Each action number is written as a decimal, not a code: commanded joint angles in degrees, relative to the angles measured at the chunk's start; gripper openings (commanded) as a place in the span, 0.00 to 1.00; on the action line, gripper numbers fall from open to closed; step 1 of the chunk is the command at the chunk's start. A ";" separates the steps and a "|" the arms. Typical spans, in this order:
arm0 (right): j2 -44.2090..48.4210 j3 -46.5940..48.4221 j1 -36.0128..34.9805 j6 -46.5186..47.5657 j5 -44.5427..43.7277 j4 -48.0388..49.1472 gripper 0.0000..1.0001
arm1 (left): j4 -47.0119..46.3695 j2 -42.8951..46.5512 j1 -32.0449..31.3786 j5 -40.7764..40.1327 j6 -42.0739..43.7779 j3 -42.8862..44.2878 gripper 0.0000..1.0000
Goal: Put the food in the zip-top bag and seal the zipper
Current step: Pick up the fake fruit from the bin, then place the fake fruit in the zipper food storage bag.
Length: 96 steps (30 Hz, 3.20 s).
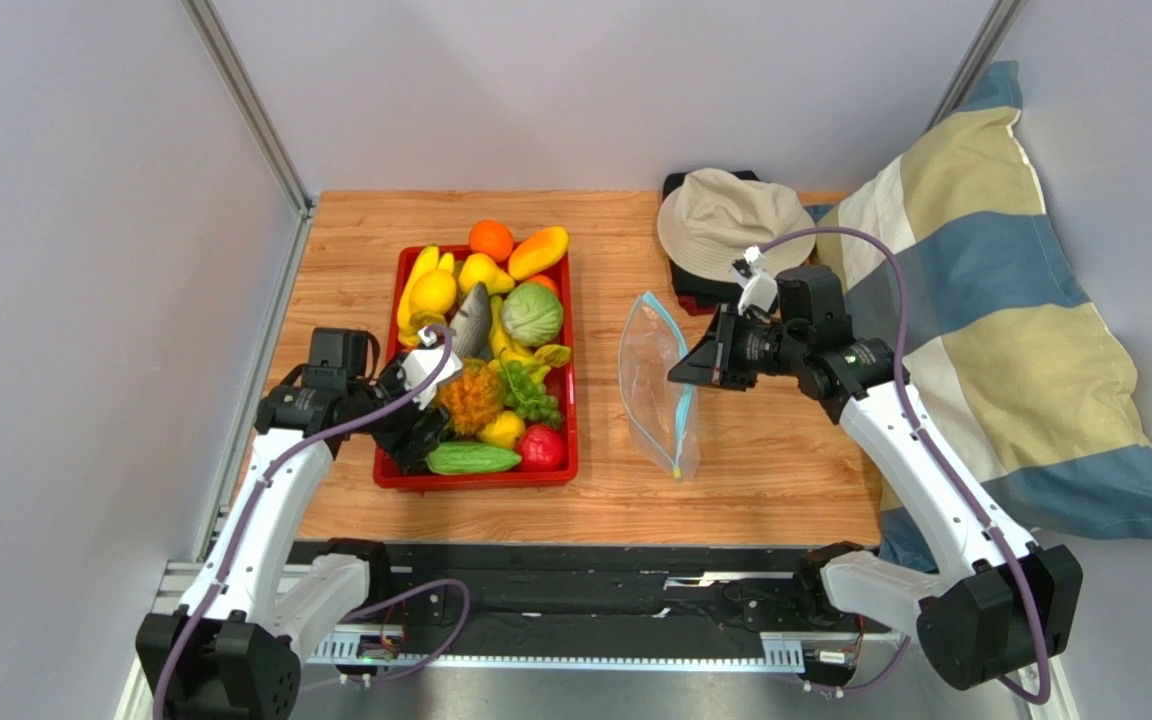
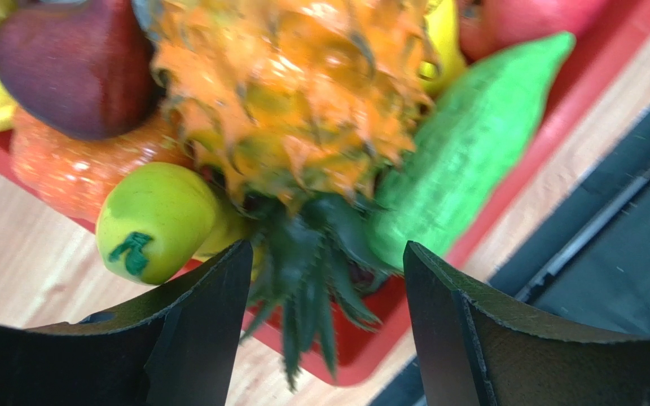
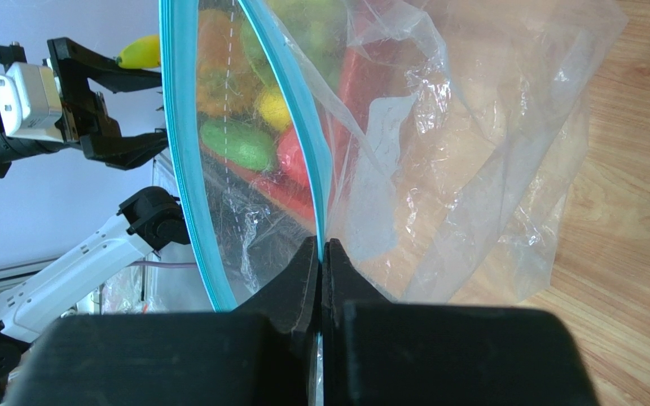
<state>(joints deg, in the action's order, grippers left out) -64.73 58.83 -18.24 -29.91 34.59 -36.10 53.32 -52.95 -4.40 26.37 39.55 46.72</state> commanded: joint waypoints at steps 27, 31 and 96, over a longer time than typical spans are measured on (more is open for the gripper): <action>-1.10 0.67 -0.04 1.87 0.66 1.20 0.00 | -9.30 -6.12 0.36 -2.03 1.22 -2.61 0.47; -1.01 0.59 -0.04 2.05 0.57 1.20 0.00 | 0.35 -2.17 0.36 -0.01 2.37 2.31 0.20; -1.72 5.24 -13.31 7.67 -5.75 14.39 0.00 | 27.88 -40.29 -31.10 12.28 -21.88 46.33 0.00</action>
<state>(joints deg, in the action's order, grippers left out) -68.49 61.82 -29.89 -27.24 30.02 -23.70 75.40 -90.21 -35.59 32.16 22.37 86.24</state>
